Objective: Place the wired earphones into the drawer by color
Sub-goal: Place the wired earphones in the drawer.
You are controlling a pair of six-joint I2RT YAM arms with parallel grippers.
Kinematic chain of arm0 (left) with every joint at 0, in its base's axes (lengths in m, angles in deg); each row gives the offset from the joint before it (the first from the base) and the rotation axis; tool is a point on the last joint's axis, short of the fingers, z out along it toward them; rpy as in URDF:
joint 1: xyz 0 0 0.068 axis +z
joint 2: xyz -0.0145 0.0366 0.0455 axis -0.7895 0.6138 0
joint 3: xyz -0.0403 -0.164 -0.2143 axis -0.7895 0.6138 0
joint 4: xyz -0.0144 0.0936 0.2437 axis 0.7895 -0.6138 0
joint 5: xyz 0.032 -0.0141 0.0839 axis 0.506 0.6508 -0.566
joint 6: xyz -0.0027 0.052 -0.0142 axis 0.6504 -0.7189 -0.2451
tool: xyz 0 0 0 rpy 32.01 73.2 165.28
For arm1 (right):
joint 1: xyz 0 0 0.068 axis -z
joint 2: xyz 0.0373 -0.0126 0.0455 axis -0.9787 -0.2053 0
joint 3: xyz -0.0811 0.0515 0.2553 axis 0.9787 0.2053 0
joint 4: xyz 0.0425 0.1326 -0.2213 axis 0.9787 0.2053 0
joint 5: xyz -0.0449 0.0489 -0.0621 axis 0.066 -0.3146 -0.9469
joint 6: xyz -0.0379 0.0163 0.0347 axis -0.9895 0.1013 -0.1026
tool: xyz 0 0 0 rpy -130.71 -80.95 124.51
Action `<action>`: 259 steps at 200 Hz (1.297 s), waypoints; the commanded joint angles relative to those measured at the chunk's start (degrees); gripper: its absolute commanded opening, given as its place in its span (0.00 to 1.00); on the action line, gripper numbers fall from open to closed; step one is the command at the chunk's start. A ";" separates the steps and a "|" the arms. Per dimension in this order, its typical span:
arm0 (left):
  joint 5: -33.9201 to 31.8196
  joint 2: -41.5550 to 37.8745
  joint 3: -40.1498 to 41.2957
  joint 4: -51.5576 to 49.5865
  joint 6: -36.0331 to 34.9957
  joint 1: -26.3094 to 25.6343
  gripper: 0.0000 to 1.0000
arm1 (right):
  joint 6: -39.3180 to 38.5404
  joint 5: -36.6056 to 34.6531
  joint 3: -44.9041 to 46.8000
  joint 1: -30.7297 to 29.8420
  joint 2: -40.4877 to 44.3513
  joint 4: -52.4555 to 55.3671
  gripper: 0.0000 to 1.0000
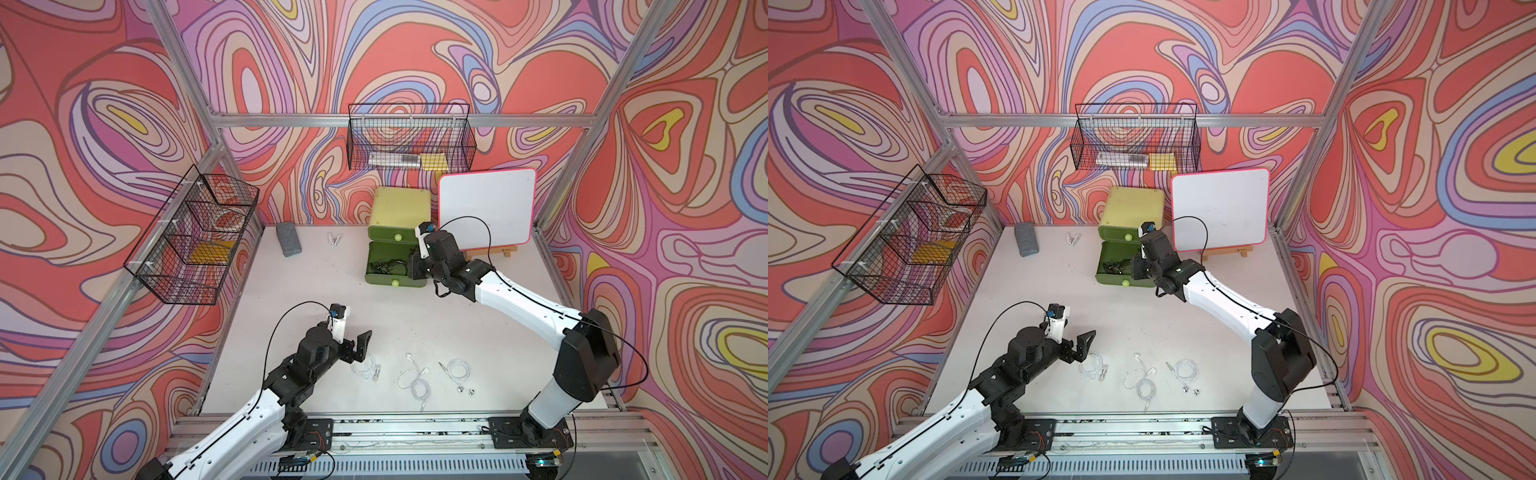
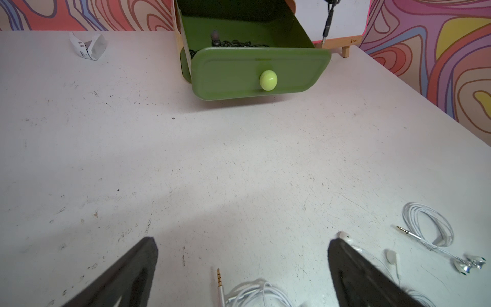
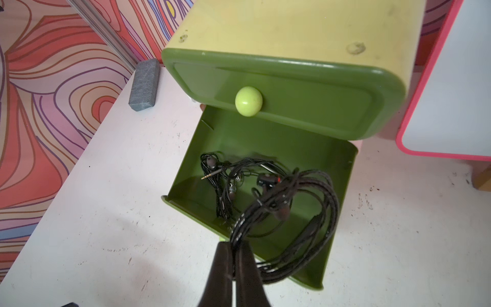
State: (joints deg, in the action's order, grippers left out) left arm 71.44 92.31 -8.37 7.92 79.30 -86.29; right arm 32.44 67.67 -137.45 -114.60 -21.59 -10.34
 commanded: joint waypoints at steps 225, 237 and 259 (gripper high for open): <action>-0.02 2.21 -0.24 0.74 -1.23 -0.08 0.99 | -0.41 2.47 -5.57 1.55 -9.64 -2.26 0.32; 0.22 2.21 -0.25 0.73 -1.38 -0.11 0.99 | -0.43 2.37 -4.97 1.55 -8.66 -2.22 0.36; 0.64 1.65 -0.08 0.64 -1.66 -0.10 0.99 | -0.85 1.21 -3.10 1.64 -5.98 -2.14 0.40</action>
State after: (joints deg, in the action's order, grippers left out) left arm 71.49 94.36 -8.37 7.99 78.75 -86.29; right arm 31.98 69.75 -142.21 -113.35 -31.86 -12.53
